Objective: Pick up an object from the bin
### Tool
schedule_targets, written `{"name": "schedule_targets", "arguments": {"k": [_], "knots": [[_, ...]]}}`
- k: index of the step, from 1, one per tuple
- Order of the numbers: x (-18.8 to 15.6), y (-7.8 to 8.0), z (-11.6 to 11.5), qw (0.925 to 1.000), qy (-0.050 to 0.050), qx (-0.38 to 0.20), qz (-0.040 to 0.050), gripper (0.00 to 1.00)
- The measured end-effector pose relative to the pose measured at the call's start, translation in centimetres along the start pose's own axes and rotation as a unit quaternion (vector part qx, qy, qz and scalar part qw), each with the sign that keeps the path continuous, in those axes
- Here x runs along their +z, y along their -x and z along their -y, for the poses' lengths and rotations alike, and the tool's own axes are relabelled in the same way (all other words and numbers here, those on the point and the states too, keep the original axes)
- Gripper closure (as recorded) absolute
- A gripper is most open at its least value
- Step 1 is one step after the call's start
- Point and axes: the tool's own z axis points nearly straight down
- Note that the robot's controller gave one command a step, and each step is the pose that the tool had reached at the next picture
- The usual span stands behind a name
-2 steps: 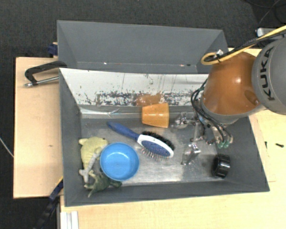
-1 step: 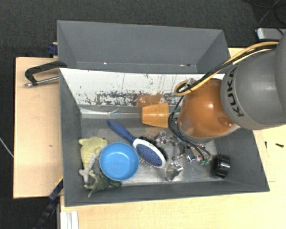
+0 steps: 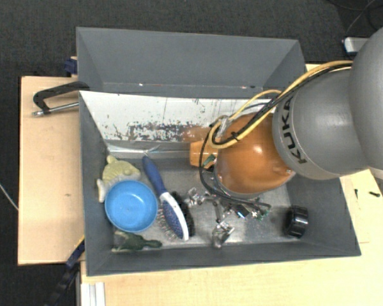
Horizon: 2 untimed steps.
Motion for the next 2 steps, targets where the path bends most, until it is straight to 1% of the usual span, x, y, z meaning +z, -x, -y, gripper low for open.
{"name": "schedule_targets", "arguments": {"k": [1, 2], "knots": [[-0.8, 8.1, -5.2, 0.9993, 0.001, -0.036, 0.0021, 0.0], [-9.7, 6.8, -0.2, 0.9992, -0.002, -0.039, 0.0042, 0.0]]}}
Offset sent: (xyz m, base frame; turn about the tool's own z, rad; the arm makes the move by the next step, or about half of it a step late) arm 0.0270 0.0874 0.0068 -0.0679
